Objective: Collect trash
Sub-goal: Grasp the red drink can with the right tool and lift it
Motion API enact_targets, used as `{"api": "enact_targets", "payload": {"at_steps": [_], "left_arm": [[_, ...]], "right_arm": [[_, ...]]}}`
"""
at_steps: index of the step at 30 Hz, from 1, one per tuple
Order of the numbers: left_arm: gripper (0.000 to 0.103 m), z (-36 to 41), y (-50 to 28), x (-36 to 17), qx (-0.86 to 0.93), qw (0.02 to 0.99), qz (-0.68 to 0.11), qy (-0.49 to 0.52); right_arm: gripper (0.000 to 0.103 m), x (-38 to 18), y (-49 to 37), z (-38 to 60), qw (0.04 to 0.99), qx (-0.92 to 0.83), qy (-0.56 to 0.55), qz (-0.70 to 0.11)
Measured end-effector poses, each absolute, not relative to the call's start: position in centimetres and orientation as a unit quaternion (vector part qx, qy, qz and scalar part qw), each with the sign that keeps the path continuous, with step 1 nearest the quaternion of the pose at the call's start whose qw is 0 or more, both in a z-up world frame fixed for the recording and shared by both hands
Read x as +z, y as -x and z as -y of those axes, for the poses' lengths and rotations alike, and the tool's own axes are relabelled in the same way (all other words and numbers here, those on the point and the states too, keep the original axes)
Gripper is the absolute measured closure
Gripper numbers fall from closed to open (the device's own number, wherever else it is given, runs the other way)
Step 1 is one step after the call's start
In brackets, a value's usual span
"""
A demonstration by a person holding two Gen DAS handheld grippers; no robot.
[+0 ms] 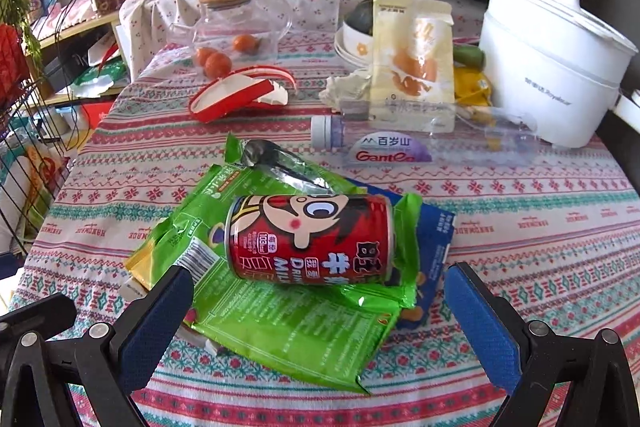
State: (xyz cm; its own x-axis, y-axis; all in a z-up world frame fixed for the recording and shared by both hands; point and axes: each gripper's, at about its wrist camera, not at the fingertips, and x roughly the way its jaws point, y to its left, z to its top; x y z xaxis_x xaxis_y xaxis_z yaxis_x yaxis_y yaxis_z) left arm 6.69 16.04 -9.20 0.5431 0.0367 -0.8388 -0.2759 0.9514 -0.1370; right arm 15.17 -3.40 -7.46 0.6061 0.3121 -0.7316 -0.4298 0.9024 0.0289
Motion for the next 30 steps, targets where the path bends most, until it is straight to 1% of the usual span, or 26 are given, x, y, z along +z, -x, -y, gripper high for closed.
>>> {"api": "enact_targets", "payload": {"at_steps": [6, 13, 15, 16, 23, 30], "left_arm": [[0.0, -17.4, -7.0, -10.1, 0.102, 0.862, -0.477, 0.138], [0.0, -17.3, -7.4, -10.5, 0.103, 0.86, -0.481, 0.135], [0.0, -17.2, -7.6, -10.6, 0.102, 0.86, -0.481, 0.135], [0.0, -17.1, -7.6, -10.6, 0.101, 0.86, -0.482, 0.135], [0.0, -16.7, -8.2, -10.9, 0.068, 0.859, -0.479, 0.17], [0.001, -14.1, -8.8, -10.7, 0.015, 0.875, -0.46, 0.15]], "right_arm": [[0.0, -9.1, -16.9, 2.1, 0.888, 0.2, 0.068, -0.409], [0.0, -9.9, -18.5, 1.5, 0.884, 0.191, 0.051, -0.425], [0.004, -10.0, -18.8, 1.6, 0.878, 0.196, 0.036, -0.435], [0.012, -10.1, -18.9, 1.7, 0.877, 0.197, 0.03, -0.437], [0.012, -8.8, -18.6, 2.9, 0.876, 0.199, 0.014, -0.439], [0.012, -6.8, -17.7, 5.4, 0.88, 0.194, 0.0, -0.434]]}}
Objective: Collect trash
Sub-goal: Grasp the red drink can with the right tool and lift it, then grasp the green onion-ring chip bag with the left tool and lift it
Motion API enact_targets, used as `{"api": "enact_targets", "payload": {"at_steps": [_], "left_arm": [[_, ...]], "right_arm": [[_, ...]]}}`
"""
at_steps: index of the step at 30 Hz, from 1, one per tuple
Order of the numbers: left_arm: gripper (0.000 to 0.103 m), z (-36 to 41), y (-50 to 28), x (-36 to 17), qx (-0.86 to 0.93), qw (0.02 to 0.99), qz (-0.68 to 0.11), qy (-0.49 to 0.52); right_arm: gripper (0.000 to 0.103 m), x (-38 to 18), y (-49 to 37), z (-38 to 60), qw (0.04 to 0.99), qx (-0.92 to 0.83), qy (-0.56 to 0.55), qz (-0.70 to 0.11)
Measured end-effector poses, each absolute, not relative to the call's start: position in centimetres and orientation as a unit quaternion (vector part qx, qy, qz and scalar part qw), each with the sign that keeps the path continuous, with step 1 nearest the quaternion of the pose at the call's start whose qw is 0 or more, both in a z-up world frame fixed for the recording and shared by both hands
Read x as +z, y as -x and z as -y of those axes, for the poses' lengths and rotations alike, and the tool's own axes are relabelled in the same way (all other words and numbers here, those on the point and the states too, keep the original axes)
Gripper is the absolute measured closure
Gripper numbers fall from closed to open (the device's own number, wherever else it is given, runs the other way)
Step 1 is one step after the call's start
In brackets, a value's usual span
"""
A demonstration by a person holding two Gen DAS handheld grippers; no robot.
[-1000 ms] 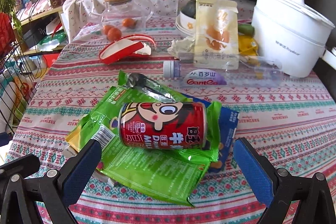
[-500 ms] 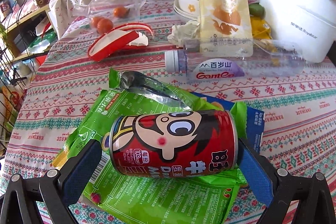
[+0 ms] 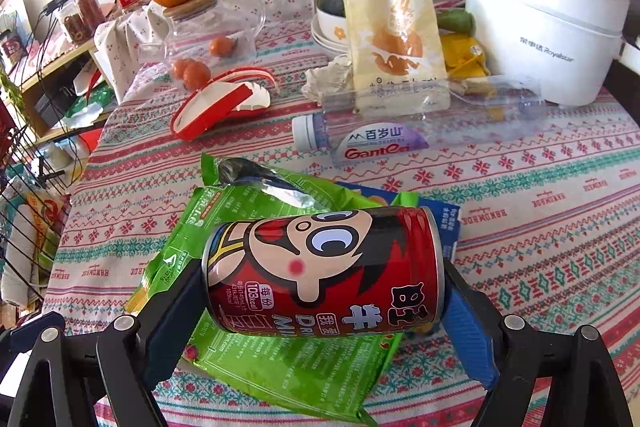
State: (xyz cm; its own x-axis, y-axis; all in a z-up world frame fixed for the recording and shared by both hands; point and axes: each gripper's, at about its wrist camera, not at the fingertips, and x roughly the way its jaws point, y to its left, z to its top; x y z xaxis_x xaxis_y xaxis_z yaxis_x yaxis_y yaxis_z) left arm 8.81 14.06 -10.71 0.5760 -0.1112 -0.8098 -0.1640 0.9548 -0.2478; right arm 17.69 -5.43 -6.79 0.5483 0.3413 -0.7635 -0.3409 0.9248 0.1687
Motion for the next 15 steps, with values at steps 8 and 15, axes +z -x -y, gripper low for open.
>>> {"api": "enact_targets", "payload": {"at_steps": [8, 15], "left_arm": [[0.015, -7.9, -9.6, -10.9, -0.07, 0.893, -0.443, 0.042], [0.022, -2.5, -11.1, -12.0, -0.077, 0.88, -0.455, -0.117]], "right_arm": [[0.012, -5.3, -16.8, 9.6, 0.883, 0.177, -0.009, -0.433], [0.012, -4.4, -16.2, 13.9, 0.888, 0.155, -0.016, -0.432]]}}
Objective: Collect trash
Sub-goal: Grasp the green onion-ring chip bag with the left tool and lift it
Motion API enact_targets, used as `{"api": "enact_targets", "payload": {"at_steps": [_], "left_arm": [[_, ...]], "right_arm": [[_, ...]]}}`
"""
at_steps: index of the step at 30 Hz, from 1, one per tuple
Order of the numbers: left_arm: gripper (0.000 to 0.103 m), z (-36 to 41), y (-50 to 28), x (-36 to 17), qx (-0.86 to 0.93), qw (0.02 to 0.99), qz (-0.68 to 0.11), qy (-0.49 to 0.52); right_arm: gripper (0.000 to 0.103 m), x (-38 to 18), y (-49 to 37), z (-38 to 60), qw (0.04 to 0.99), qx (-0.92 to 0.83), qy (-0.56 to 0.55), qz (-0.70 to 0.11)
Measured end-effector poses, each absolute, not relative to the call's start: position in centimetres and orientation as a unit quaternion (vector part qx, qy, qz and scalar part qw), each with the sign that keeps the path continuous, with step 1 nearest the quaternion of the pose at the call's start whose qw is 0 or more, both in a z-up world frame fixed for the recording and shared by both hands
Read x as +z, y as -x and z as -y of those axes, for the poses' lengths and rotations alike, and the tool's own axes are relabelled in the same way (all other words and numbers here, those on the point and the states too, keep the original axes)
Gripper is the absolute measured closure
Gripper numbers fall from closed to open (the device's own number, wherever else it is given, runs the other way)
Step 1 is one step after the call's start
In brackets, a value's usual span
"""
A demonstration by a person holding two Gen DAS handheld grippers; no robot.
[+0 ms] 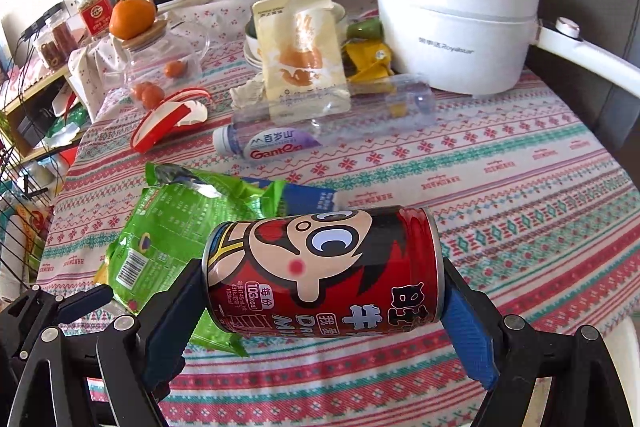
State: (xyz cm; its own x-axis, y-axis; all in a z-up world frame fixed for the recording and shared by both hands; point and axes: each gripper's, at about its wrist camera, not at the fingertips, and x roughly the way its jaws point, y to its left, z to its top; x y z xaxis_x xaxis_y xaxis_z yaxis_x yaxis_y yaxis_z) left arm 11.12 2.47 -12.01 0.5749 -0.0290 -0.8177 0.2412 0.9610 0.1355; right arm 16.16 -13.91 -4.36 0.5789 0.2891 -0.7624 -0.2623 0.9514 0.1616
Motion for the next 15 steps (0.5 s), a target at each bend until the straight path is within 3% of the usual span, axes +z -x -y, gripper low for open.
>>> {"api": "enact_targets", "payload": {"at_steps": [4, 6, 8, 11, 15], "left_arm": [[0.031, -1.3, -12.3, -13.2, -0.06, 0.871, -0.458, -0.168], [0.04, -0.9, -12.8, -13.6, -0.059, 0.868, -0.459, -0.181], [0.063, -0.6, -13.2, -13.9, -0.061, 0.865, -0.463, -0.182], [0.083, -0.3, -13.0, -13.7, -0.059, 0.87, -0.458, -0.175], [0.089, -0.4, -12.7, -12.5, -0.06, 0.883, -0.445, -0.137]], "right_arm": [[0.012, -3.8, -15.7, 16.4, 0.891, 0.144, -0.021, -0.429], [0.012, -3.7, -15.4, 17.5, 0.892, 0.139, -0.023, -0.43], [0.012, -3.7, -15.2, 18.5, 0.892, 0.134, -0.025, -0.431], [0.012, -3.7, -14.5, 19.9, 0.892, 0.125, -0.026, -0.433], [0.012, -3.6, -13.7, 21.9, 0.895, 0.112, -0.029, -0.431]]}}
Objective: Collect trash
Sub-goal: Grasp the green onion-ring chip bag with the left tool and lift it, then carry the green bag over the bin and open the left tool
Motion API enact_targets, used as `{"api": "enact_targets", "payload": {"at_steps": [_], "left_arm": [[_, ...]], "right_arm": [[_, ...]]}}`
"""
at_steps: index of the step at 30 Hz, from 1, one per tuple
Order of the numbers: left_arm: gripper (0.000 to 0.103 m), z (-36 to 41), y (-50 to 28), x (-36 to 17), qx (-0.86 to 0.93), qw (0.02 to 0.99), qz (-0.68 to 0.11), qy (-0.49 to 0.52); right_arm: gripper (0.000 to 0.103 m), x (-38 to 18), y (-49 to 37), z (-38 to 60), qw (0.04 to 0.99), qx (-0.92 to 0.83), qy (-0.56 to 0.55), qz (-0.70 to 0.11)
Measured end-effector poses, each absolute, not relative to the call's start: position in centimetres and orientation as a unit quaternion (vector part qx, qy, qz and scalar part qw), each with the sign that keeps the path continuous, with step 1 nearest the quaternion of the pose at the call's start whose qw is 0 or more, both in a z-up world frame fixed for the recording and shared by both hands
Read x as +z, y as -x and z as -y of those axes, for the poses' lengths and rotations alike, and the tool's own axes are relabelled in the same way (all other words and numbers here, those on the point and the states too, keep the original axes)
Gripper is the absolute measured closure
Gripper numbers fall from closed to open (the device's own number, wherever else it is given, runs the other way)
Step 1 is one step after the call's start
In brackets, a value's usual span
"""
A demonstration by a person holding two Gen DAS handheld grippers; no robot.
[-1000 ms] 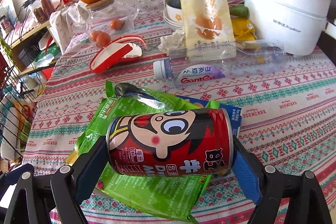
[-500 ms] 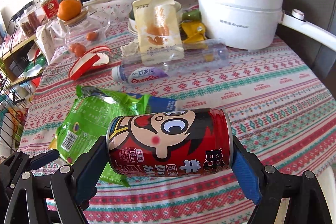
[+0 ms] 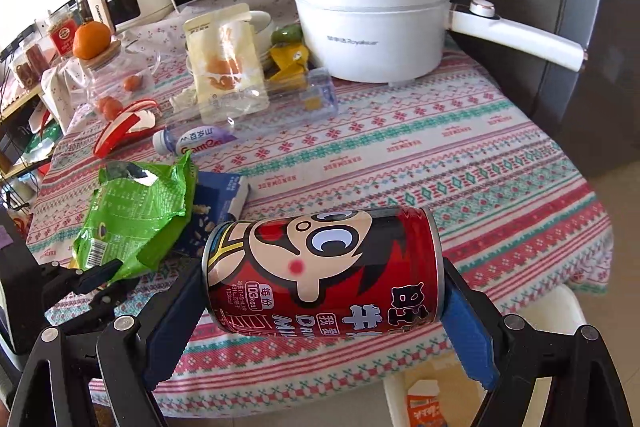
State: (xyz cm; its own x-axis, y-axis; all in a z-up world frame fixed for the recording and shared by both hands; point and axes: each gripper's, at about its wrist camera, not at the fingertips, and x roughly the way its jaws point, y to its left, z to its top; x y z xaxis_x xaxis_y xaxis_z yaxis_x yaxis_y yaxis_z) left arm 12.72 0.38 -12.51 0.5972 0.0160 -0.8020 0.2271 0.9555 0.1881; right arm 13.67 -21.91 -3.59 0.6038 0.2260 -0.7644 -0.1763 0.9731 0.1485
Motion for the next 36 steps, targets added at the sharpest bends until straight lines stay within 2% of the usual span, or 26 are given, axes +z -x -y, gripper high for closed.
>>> {"api": "enact_targets", "payload": {"at_steps": [8, 17, 24, 36], "left_arm": [[0.099, -2.3, -11.9, -9.7, -0.089, 0.9, -0.427, 0.006], [0.102, -3.4, -9.5, -5.9, -0.117, 0.909, -0.389, 0.09], [0.103, -2.5, -7.3, -3.6, -0.15, 0.912, -0.367, 0.107], [0.103, 3.8, -5.3, -1.6, -0.254, 0.889, -0.361, 0.121]], "right_arm": [[0.012, -3.4, -12.1, 25.6, 0.889, 0.093, -0.068, -0.443], [0.012, -3.2, -9.9, 29.0, 0.888, 0.075, -0.089, -0.445], [0.012, -3.3, -8.3, 32.0, 0.885, 0.061, -0.109, -0.449], [0.012, -4.3, -5.9, 35.6, 0.879, 0.036, -0.121, -0.459]]}}
